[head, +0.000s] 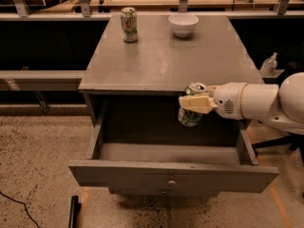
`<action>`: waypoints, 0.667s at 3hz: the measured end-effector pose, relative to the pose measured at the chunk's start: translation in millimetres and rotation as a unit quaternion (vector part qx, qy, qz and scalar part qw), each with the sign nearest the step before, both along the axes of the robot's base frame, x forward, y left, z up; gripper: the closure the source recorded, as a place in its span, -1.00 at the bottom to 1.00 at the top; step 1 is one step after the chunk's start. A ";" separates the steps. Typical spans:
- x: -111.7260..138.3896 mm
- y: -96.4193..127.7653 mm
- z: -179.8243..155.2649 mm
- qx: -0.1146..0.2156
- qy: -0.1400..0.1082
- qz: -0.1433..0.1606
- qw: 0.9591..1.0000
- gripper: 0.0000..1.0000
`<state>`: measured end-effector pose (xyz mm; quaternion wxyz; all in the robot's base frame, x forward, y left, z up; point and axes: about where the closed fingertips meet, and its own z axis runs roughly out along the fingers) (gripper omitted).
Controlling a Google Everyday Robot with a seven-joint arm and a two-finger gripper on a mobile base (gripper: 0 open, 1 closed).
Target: Place green can into top drawer
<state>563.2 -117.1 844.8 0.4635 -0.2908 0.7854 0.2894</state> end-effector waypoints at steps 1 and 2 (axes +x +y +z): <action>0.4 7.6 -33.6 0.002 0.006 0.008 1.000 1.00; -2.7 11.3 -72.3 -0.010 0.005 0.021 1.000 1.00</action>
Offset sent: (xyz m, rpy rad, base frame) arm -0.0062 0.0107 -0.1186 -0.0540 0.0028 0.0657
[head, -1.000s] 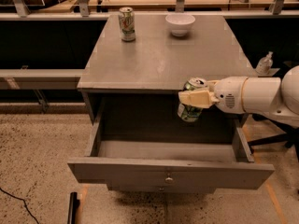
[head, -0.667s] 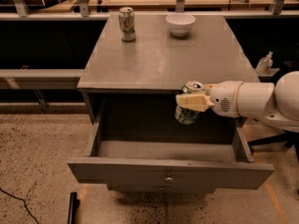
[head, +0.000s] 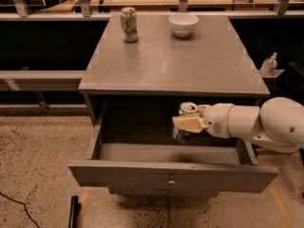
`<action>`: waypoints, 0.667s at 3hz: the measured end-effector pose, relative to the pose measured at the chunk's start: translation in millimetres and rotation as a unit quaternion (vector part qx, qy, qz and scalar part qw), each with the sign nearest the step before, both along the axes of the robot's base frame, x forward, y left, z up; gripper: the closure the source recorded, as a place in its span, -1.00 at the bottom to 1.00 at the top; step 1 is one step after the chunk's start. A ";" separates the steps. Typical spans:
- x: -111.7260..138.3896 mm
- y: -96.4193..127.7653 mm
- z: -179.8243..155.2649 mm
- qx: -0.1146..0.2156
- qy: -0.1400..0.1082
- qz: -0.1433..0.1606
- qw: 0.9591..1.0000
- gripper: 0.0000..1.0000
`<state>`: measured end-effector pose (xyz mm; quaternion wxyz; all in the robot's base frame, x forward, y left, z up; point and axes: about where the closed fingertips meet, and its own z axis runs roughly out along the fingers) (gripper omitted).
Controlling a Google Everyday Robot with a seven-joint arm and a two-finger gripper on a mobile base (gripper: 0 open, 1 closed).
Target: Place green can into top drawer
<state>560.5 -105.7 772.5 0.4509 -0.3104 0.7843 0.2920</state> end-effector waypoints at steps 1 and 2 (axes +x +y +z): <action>10.5 6.4 -29.5 -0.014 -0.023 0.017 1.000 1.00; 24.7 9.4 -51.2 -0.044 -0.063 0.035 0.996 0.66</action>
Offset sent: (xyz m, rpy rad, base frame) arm 0.0432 0.0081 -0.0777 -0.1729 -0.2389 0.1108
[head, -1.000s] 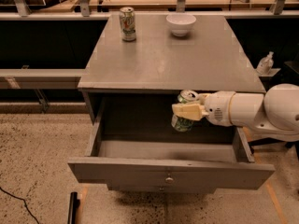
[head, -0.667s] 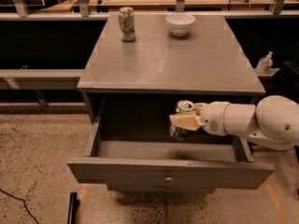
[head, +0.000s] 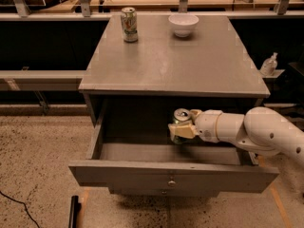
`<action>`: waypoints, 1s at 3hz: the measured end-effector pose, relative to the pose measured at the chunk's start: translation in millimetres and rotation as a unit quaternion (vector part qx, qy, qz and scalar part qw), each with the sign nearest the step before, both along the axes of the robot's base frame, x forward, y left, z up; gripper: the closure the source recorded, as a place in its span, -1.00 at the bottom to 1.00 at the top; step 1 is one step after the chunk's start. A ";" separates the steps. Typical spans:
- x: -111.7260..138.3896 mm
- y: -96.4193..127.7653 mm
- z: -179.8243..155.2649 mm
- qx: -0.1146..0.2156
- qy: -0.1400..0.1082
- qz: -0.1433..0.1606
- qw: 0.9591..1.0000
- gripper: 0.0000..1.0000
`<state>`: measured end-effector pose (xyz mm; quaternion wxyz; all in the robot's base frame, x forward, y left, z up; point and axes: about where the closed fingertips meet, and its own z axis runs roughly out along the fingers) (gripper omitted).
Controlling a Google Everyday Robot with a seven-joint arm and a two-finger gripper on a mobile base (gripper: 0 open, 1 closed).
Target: Place green can into top drawer
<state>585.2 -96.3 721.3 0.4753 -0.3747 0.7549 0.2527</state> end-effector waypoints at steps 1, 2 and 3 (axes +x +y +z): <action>8.0 5.1 -21.3 -0.023 -0.025 0.030 0.999 0.17; 8.8 9.1 -40.4 -0.031 -0.025 0.048 0.998 -0.27; 12.2 7.7 -45.8 -0.028 -0.018 0.053 0.998 -0.76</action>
Offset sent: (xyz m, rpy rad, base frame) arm 0.0102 0.0092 -0.0637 -0.0839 -0.0508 0.1340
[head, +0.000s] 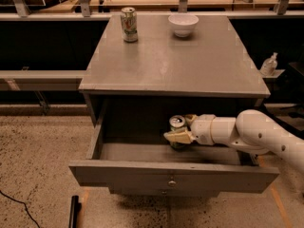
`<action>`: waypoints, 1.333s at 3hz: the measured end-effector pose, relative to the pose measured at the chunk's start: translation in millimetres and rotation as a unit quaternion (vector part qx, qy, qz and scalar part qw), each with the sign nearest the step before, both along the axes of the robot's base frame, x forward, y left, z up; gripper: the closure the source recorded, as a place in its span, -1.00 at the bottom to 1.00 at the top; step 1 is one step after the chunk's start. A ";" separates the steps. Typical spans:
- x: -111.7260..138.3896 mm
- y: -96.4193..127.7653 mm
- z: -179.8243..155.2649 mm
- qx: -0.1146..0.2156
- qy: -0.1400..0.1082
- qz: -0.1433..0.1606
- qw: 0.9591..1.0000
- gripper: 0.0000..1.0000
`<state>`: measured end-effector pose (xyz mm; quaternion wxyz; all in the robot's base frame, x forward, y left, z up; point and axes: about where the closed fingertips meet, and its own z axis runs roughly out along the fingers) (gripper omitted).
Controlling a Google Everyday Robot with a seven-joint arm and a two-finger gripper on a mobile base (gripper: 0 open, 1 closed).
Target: Place green can into top drawer
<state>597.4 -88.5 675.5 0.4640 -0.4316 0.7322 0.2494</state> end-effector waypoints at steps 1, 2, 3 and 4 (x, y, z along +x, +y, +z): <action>-0.2 -14.0 7.5 0.003 0.006 -0.018 1.000 -1.00; -6.8 -36.4 26.7 0.007 0.014 -0.048 0.999 -0.68; -16.7 -56.5 50.0 0.015 0.025 -0.079 0.996 -0.24; -30.3 -75.6 79.8 0.022 0.050 -0.101 0.993 0.23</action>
Offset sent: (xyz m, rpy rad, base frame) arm -0.0173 -0.0743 0.0560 0.0243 0.0462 -0.1930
